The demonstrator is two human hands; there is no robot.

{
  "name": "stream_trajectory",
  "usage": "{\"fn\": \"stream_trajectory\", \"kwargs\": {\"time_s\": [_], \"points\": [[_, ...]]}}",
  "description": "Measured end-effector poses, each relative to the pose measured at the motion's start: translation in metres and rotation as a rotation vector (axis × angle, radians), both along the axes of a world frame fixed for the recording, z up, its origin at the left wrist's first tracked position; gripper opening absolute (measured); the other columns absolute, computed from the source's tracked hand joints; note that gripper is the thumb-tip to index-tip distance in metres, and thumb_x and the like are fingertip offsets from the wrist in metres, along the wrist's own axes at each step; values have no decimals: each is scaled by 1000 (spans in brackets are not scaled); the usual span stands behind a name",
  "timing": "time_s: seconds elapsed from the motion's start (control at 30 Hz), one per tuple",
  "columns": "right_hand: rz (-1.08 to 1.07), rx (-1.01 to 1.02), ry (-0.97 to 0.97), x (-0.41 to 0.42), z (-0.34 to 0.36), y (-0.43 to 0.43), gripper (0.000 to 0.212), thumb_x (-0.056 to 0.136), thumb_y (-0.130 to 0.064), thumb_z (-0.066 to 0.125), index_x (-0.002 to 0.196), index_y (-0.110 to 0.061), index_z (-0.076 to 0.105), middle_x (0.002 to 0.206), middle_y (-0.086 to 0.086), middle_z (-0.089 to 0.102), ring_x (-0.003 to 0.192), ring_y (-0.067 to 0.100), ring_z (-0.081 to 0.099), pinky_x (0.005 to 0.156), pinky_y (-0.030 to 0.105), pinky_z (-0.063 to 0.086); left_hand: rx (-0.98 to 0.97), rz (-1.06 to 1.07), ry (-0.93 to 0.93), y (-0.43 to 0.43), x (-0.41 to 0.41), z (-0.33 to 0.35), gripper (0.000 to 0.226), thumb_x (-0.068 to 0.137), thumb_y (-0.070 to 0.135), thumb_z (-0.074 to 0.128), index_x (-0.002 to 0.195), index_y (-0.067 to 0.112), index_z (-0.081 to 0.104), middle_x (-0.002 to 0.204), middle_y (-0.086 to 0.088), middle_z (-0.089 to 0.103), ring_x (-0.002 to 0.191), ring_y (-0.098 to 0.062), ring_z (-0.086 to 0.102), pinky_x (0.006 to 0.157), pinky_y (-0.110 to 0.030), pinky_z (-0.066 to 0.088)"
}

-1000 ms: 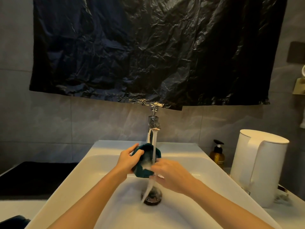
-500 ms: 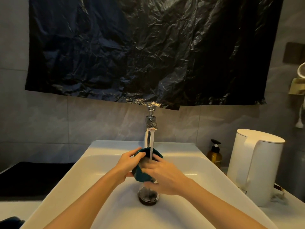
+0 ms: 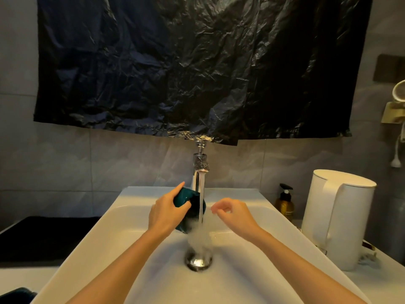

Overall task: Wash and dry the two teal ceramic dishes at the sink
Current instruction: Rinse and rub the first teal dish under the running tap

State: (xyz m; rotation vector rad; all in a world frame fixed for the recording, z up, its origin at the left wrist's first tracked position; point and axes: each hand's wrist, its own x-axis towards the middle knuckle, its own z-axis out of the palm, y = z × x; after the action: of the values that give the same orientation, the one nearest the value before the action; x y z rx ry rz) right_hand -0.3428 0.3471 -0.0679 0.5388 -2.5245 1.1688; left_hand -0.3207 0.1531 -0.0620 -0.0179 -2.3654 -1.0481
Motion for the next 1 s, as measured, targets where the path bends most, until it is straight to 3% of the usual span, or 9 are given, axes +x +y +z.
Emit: {"fn": "stream_trajectory", "kwargs": {"time_s": [0.2,0.33,0.4,0.53,0.63,0.7,0.77,0.93,1.0], "points": [[-43,-63,-105,-5,-3,5,21,91,-10,54,101,-19,70,102,-3,68,95,11,62,81,22,50,-403,117,144,-4,8,2,67,89,40,56,146,43,21,121,9,54,100,-16,57,70,-26,44],[-22,-86,-94,-4,-2,3,23,90,-8,53,101,-20,69,104,-3,68,96,12,62,81,22,49,-471,161,210,-8,7,0,68,87,41,59,146,40,23,122,6,54,98,-18,58,66,-28,45],[5,-88,-86,0,-1,0,24,90,-7,53,102,-20,70,103,-4,68,95,11,62,83,23,50,-314,165,171,-6,6,1,64,88,39,59,145,40,29,121,6,56,102,-20,57,75,-32,48],[108,54,147,13,3,-7,32,85,-2,52,106,-18,70,107,-5,68,100,5,60,93,22,48,395,7,-118,-7,-9,-2,51,89,34,60,137,32,45,132,-4,54,115,-28,51,91,-42,50],[241,337,337,26,2,-12,39,81,-10,55,117,-19,66,124,-5,64,122,8,51,110,23,33,745,-125,-292,2,-5,1,40,92,26,58,131,22,51,129,-11,54,111,-30,52,81,-42,53],[328,573,368,32,-1,-17,47,79,-17,55,125,-21,59,129,-4,60,130,11,42,119,29,16,784,-169,-354,9,0,3,27,93,28,57,119,20,58,115,-9,61,98,-27,57,68,-36,53],[348,666,352,35,-1,-22,47,79,-23,55,127,-22,54,129,-5,59,129,15,40,119,33,13,763,-221,-423,12,3,2,22,92,33,57,109,20,61,101,-5,64,87,-22,60,63,-34,54],[275,922,540,19,4,-17,64,82,-58,55,133,-20,49,132,-4,58,134,15,37,116,34,-15,727,-274,-530,19,7,4,22,90,38,58,101,20,60,94,-5,64,85,-22,62,62,-33,56],[240,948,565,19,4,-13,62,82,-61,53,129,-20,52,126,-5,62,128,16,46,112,30,-22,719,-247,-512,20,8,5,24,90,38,58,104,18,59,95,-5,62,87,-23,61,62,-33,56]]}}
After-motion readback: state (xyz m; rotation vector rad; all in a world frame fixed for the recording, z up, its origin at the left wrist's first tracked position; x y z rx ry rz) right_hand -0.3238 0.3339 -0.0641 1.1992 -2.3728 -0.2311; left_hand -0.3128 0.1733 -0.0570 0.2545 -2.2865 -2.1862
